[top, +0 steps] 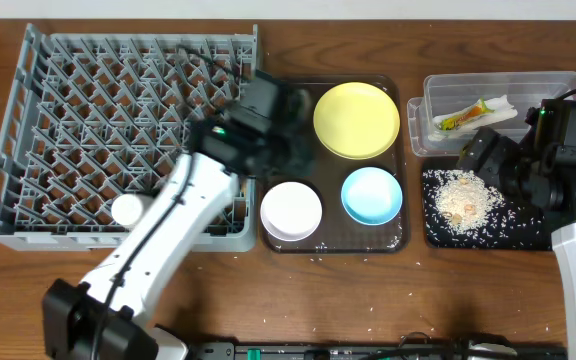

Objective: Sort waste into correct bins and load items into the dishwasher
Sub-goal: 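Reach left gripper to blue bowl and grasp its rim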

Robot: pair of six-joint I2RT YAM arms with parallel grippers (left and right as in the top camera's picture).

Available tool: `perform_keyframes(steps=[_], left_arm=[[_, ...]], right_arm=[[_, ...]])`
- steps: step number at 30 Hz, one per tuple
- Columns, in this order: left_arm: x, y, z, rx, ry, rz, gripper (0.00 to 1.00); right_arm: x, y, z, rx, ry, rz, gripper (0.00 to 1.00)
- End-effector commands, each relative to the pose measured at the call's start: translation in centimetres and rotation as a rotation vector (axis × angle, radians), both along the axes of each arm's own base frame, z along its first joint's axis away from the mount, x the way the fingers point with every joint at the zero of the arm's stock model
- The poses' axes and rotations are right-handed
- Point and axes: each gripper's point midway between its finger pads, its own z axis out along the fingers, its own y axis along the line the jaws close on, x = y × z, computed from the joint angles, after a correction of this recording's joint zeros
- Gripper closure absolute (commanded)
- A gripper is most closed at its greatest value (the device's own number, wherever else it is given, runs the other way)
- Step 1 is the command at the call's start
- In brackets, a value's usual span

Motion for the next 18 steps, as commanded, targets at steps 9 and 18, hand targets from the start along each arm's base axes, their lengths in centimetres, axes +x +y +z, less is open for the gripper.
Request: perform_keyframes(steps=[9,18], left_arm=[[0.6,-8.1,-13.9,0.2,0.017,-0.19,0.49],[-0.9,-9.2,-18.0,0.157,0.146,-0.217,0.92]], right_arm=[[-0.2,0.1,0.0,-0.005,-0.003,0.006,0.03],[-0.1,0.1,0.0,-0.005,-0.003,0.006,0.02]])
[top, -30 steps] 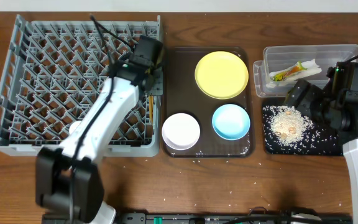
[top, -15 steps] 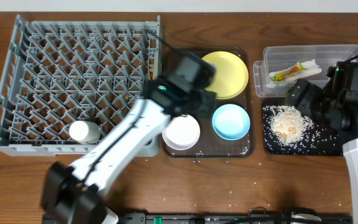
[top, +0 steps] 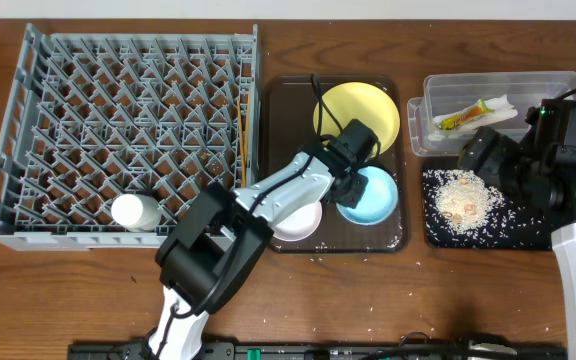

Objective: Sort waste into correct bins and load items into the dishwasher
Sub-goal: 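Reach left gripper to blue bowl and grasp its rim, then carry blue bowl with left gripper over the dish rack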

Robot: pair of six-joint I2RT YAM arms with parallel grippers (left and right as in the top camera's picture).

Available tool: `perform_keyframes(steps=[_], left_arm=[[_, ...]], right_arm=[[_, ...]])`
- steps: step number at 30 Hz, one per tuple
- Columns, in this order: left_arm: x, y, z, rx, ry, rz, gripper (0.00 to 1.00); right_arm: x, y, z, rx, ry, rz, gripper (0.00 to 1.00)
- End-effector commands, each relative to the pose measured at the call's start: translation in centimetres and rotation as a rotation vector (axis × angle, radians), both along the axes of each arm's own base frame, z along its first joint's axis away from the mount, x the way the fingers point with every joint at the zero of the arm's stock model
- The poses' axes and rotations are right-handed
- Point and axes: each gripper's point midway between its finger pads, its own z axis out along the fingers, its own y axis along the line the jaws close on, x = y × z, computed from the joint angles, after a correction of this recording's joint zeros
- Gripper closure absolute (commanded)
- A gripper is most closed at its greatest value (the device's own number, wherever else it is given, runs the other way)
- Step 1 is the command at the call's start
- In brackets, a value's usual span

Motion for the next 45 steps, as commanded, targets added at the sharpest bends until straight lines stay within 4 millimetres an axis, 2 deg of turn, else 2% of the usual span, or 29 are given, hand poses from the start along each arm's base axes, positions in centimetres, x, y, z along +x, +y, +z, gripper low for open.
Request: perform_keyframes(steps=[1,3,6,7,8,9,10,12,14,15,16,18,20,24,27,31,33,36,37,41,45], left_arm=[[-0.8,-0.8,-0.2,-0.049,0.056,-0.012,0.92],[-0.6,-1.2,1.4,-0.081,0.042,-0.016,0.93],[0.6,-1.3,6.1,-0.141,-0.028,-0.005,0.92],[1.3,-0.9,8.7,-0.173,-0.072,0.009,0.93],[2.0,0.1,11.3,-0.19,-0.129,0.035,0.93],[3.1,2.3,14.1,-0.176,-0.205,0.088,0.93],[3.6,3.8,15.5,-0.155,-0.246,0.125,0.93],[4.6,8.5,18.1,-0.061,-0.339,0.233,0.93],[5.4,17.3,21.1,0.197,-0.482,0.396,0.93],[5.3,23.3,22.9,0.42,-0.563,0.497,0.92],[4.8,28.0,24.6,0.632,-0.618,0.57,0.93],[3.9,33.2,26.8,0.911,-0.674,0.654,0.93],[3.2,36.0,27.9,1.074,-0.699,0.716,0.93],[3.2,38.5,27.0,1.18,-0.655,0.75,0.92],[3.7,38.9,25.4,1.212,-0.615,0.736,0.92],[3.9,39.3,23.6,1.34,-0.617,0.734,0.93],[3.6,39.4,22.6,1.366,-0.6,0.721,0.93],[1.7,39.9,20.8,1.369,-0.579,0.755,0.93],[1.1,40.0,20.2,1.366,-0.574,0.762,0.93],[1.1,38.5,18.7,1.3,-0.549,0.735,0.93],[1.4,37.1,18.8,1.287,-0.583,0.704,0.93]], right_arm=[[-0.1,0.1,0.0,-0.004,-0.002,0.006,0.02],[-0.2,0.1,0.0,-0.005,-0.001,0.006,0.02],[-0.1,0.1,0.0,-0.004,-0.001,0.007,0.02],[-0.1,0.1,0.0,-0.004,-0.001,0.007,0.02],[-0.1,0.1,0.0,-0.004,-0.001,0.006,0.03],[-0.1,0.1,0.0,-0.005,-0.001,0.006,0.03],[-0.2,0.1,0.0,-0.005,0.0,0.006,0.03],[-0.2,0.1,0.0,-0.005,0.0,0.006,0.02],[-0.1,0.1,0.0,-0.005,-0.001,0.006,0.02],[-0.1,0.1,0.0,-0.005,-0.002,0.006,0.02],[-0.1,0.1,0.0,-0.005,-0.001,0.006,0.02],[-0.2,0.1,0.0,-0.005,0.0,0.006,0.02],[-0.1,0.1,0.0,-0.005,-0.002,0.006,0.02],[-0.1,0.1,0.0,-0.005,-0.003,0.006,0.02],[-0.1,0.1,0.0,-0.005,-0.002,0.006,0.02],[-0.1,0.1,0.0,-0.005,-0.001,0.009,0.02],[-0.1,0.1,0.0,-0.005,-0.001,0.008,0.02],[-0.1,0.1,-0.1,-0.005,0.001,0.008,0.02],[-0.1,0.1,0.0,-0.005,0.0,0.008,0.02],[0.0,0.1,0.0,-0.005,-0.003,0.008,0.02],[0.0,0.1,0.0,-0.006,-0.004,0.008,0.02]])
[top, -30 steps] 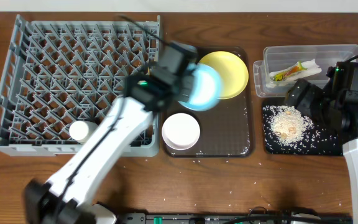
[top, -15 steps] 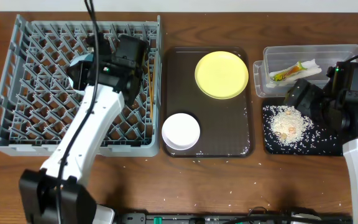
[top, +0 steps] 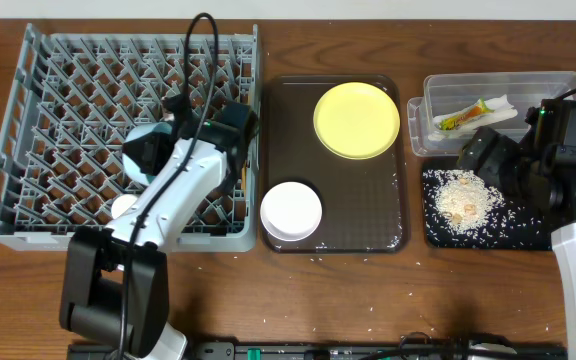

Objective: Sort waste into correct bins and load items into the dishwasher
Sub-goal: 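Carry blue bowl with left gripper over the dish rack, then lower blue bowl upright into rack slots with left gripper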

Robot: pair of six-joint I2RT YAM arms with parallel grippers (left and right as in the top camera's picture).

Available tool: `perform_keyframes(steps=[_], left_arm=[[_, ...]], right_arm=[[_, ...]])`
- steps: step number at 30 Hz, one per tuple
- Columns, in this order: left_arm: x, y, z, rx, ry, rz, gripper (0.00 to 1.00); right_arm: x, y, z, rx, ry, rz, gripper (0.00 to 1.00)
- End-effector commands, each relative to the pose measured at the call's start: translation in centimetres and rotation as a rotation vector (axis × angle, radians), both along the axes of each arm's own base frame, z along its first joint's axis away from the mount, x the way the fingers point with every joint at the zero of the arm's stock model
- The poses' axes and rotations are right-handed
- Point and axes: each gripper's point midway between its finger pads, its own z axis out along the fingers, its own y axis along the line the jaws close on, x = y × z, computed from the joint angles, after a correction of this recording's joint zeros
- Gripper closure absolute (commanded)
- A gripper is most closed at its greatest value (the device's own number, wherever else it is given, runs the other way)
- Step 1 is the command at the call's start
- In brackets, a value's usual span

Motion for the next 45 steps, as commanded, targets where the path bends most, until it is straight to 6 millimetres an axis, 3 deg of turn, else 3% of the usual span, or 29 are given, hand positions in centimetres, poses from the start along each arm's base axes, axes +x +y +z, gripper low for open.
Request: perform_keyframes(steps=[1,6,13,22,27,33,45], left_arm=[[0.2,-0.6,0.6,0.008,-0.054,-0.01,0.93],[0.1,-1.1,0.1,-0.008,-0.04,-0.024,0.93],[-1.1,-1.7,-2.6,-0.089,-0.038,-0.012,0.93],[-0.7,-4.1,-2.8,-0.098,-0.049,-0.081,0.93],[-0.8,-3.1,-0.7,0.032,-0.058,-0.089,0.93],[-0.7,-1.8,-0.8,-0.002,-0.129,-0.031,0.93],[0.0,-2.1,-1.2,-0.043,-0.18,-0.026,0.93]], right_arm=[[0.0,0.1,0.0,-0.006,-0.003,0.008,0.02],[0.0,0.1,0.0,-0.005,-0.003,0.008,0.02],[-0.1,0.1,0.0,-0.005,-0.002,0.008,0.02],[-0.1,0.2,0.0,-0.005,-0.002,0.012,0.02],[-0.1,0.2,0.0,-0.005,0.001,0.012,0.02],[-0.2,0.2,0.0,-0.005,0.002,0.012,0.02],[-0.3,0.3,-0.2,-0.004,0.011,0.012,0.02]])
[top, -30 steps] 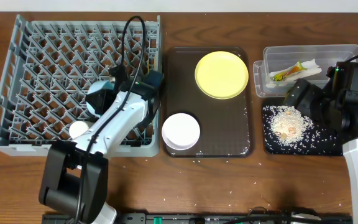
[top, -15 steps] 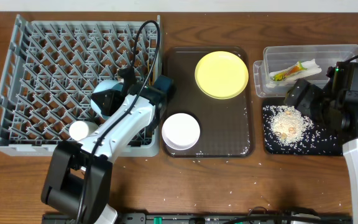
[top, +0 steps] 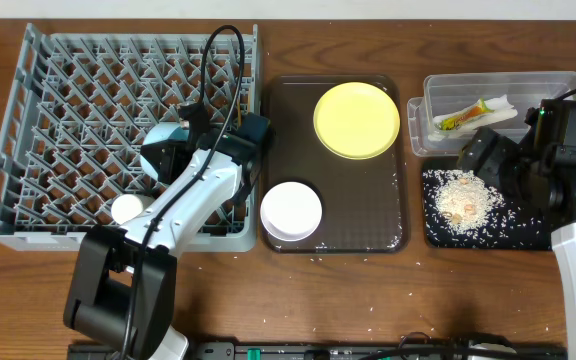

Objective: Sort waste into correct bins and load items into the dishwasher
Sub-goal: 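Lower blue bowl upright into rack slots with left gripper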

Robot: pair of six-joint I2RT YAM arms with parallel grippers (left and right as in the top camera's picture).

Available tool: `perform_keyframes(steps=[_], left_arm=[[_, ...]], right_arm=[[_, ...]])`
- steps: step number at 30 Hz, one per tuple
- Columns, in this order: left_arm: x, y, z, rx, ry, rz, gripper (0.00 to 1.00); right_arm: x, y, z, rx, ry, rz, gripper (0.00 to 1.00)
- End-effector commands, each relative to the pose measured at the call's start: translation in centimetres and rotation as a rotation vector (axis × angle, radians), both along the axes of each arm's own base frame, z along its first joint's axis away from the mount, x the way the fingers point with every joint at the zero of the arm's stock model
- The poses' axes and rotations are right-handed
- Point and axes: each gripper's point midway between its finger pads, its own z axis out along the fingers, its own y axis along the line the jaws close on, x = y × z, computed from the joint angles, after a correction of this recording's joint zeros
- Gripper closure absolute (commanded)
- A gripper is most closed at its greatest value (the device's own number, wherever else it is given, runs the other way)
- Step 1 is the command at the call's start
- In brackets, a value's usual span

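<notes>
My left gripper [top: 183, 143] reaches over the right part of the grey dish rack [top: 28, 120]. It looks shut on the rim of a light blue bowl [top: 161, 157], which stands tilted among the rack's tines. A white cup [top: 126, 208] lies in the rack's front row. On the dark tray [top: 368, 215] sit a yellow plate [top: 356, 120] and a white bowl [top: 291, 210]. My right gripper [top: 483, 152] hangs over the black tray of spilled rice [top: 468, 200]; its fingers do not show clearly.
A clear bin [top: 558, 85] at the back right holds a wrapper [top: 473, 115]. Rice grains lie scattered on the black tray and on the wood by the dark tray's front edge. The left arm's cable loops over the rack.
The left gripper and the blue bowl have shifted slightly to the right inside the rack. The right arm has not moved.
The left gripper was first over the dark tray's left edge. It then reached the blue bowl on the tray. Later the bowl was off the tray and held over the rack, where it now stands tilted among the tines. The right arm stayed still throughout.
</notes>
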Motion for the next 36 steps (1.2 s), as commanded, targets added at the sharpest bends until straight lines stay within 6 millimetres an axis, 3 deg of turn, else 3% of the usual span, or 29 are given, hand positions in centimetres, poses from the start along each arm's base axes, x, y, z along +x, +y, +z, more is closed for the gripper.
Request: perform_keyframes(steps=[1,12,15,19,23,30,33,36], left_arm=[[-0.2,0.2,0.1,0.007,-0.016,0.006,0.92],[-0.7,1.0,0.9,0.063,0.001,0.019,0.93],[-0.6,0.8,-0.7,-0.026,0.005,0.033,0.93],[-0.4,1.0,-0.1,0.023,-0.005,0.032,0.92],[-0.7,0.3,-2.1,-0.086,0.04,0.034,0.92],[-1.0,-1.0,-3.6,-0.175,0.085,0.017,0.87],[-1.4,-1.2,-3.3,-0.152,0.112,0.006,0.92],[-2.7,0.0,-0.1,-0.091,0.044,0.061,0.93]], right_arm=[[-0.2,0.2,-0.1,-0.004,0.005,0.012,0.02],[-0.3,0.2,-0.1,-0.004,0.008,0.012,0.02],[-0.3,0.2,-0.1,-0.004,0.007,0.012,0.01],[-0.4,0.2,-0.2,-0.004,0.012,0.012,0.02],[-0.2,0.2,-0.1,-0.005,0.007,0.012,0.01],[-0.2,0.2,-0.1,-0.005,0.007,0.012,0.01],[-0.2,0.2,-0.1,-0.005,0.007,0.012,0.01],[-0.2,0.2,-0.1,-0.005,0.006,0.012,0.01]])
